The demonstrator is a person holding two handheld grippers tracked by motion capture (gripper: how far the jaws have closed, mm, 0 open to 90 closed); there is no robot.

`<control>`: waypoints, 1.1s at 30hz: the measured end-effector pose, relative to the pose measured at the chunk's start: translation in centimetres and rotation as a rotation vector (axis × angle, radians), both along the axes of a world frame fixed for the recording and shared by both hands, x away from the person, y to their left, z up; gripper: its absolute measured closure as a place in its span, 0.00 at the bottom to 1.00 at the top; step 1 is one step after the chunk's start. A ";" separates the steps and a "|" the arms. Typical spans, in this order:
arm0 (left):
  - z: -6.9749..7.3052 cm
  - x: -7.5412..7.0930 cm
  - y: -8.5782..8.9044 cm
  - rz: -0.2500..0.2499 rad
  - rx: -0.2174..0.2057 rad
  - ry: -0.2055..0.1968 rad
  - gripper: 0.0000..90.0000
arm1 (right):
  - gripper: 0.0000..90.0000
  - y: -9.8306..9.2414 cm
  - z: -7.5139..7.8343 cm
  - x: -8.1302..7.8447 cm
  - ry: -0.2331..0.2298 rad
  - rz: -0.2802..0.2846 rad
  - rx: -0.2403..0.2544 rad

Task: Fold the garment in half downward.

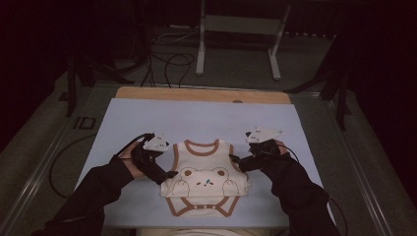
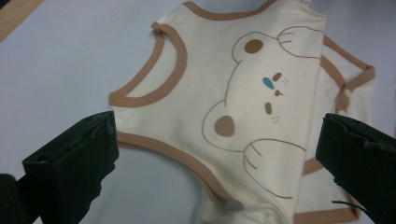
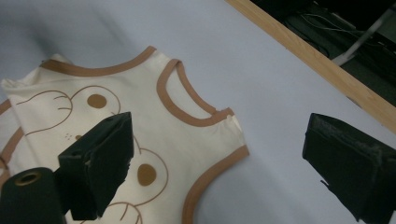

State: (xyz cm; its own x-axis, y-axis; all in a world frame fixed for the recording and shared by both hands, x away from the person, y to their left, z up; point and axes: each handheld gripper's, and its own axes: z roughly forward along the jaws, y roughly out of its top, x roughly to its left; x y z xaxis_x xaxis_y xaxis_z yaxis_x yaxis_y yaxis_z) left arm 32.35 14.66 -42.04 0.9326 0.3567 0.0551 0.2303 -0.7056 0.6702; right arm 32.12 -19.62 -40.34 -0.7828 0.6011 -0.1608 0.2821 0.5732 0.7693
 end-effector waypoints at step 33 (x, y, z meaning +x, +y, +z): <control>-4.6 7.1 -1.0 0.080 -0.015 0.092 0.00 | 0.10 2.0 -6.1 7.1 0.176 0.064 -0.075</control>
